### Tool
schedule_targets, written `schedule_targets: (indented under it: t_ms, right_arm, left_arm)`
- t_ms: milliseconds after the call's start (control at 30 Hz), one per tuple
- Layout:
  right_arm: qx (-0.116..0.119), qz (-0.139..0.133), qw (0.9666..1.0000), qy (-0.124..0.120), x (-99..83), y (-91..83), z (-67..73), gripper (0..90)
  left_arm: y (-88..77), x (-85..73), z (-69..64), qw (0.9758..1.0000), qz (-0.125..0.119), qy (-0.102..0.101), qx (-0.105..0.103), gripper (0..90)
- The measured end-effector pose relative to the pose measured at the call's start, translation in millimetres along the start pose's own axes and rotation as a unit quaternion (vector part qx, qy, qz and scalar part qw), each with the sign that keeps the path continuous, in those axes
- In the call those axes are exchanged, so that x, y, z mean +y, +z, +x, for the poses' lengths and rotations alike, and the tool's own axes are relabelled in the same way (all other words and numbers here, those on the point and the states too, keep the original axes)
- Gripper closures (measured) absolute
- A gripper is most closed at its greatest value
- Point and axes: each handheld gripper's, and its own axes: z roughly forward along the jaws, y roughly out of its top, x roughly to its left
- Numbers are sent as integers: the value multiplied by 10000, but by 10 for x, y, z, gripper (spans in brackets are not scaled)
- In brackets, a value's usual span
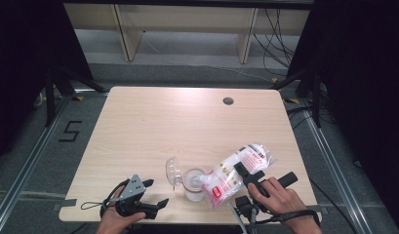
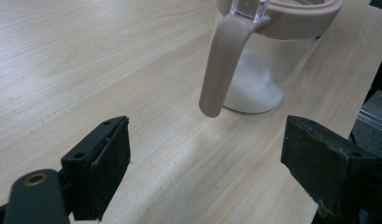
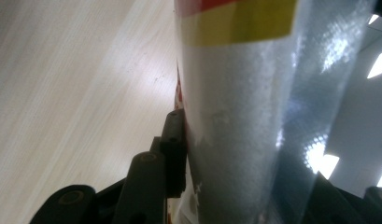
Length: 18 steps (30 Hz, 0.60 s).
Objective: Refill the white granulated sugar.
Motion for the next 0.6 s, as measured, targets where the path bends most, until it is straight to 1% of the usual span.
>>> schedule_targets:
  t_ms: [67, 133, 167, 200, 233, 267, 300, 333, 367, 400, 433, 467, 500, 533, 567, 600]
  right_arm:
    - [-18, 9, 10000, 41, 5, 1, 8, 680]
    - [-5, 31, 10000, 82, 6, 6, 12, 685]
    - [4, -4, 10000, 35, 5, 16, 3, 686]
    - [-5, 7, 10000, 88, 5, 21, 7, 688]
    - [50, 17, 9999, 94, 0, 28, 7, 693]
    - [65, 2, 9998, 176, -4, 40, 13, 697]
    - [1, -66, 10000, 72, -9, 53, 4, 701]
    - [111, 45, 9997, 233, -12, 49, 26, 705]
    - [120, 75, 9988, 470, -20, 52, 64, 707]
    - [121, 28, 9996, 249, -21, 66, 33, 711]
    - [92, -25, 9998, 179, -28, 80, 24, 713]
    - [123, -59, 9997, 179, -33, 92, 19, 717]
    - [158, -56, 9991, 394, -37, 93, 40, 720]
    - [125, -69, 9983, 573, -42, 97, 63, 722]
    - [238, -102, 9983, 532, -50, 99, 50, 727]
    - [289, -109, 9954, 901, -51, 101, 85, 729]
  left_arm:
    - [2, -1, 3, 10000, -14, -5, -27, 154]
    - [0, 0, 0, 10000, 0, -2, -3, 154]
    - [0, -1, 0, 10000, 2, -1, -3, 154]
    - [-1, 0, -1, 10000, 2, 1, -3, 154]
    - [-1, 0, 0, 10000, 1, 4, -2, 153]
    - [1, 0, 2, 10000, -9, 0, -16, 154]
    - [0, 0, 0, 10000, -1, -5, -2, 154]
    - [1, -1, 0, 10000, -2, -2, -1, 154]
    - [4, -2, 5, 10000, 4, 12, -16, 154]
    - [7, -3, 0, 10000, -5, -4, -27, 154]
    - [7, -2, 0, 10000, -2, 6, -27, 154]
    - [8, -3, -3, 10000, 1, -21, -29, 154]
    - [8, -3, -3, 10000, 3, -17, -29, 154]
    - [9, -4, -2, 10000, 2, -22, -29, 154]
    - [8, -3, 4, 10000, -1, 21, -30, 154]
    - [9, -3, 2, 10000, -6, -1, -27, 154]
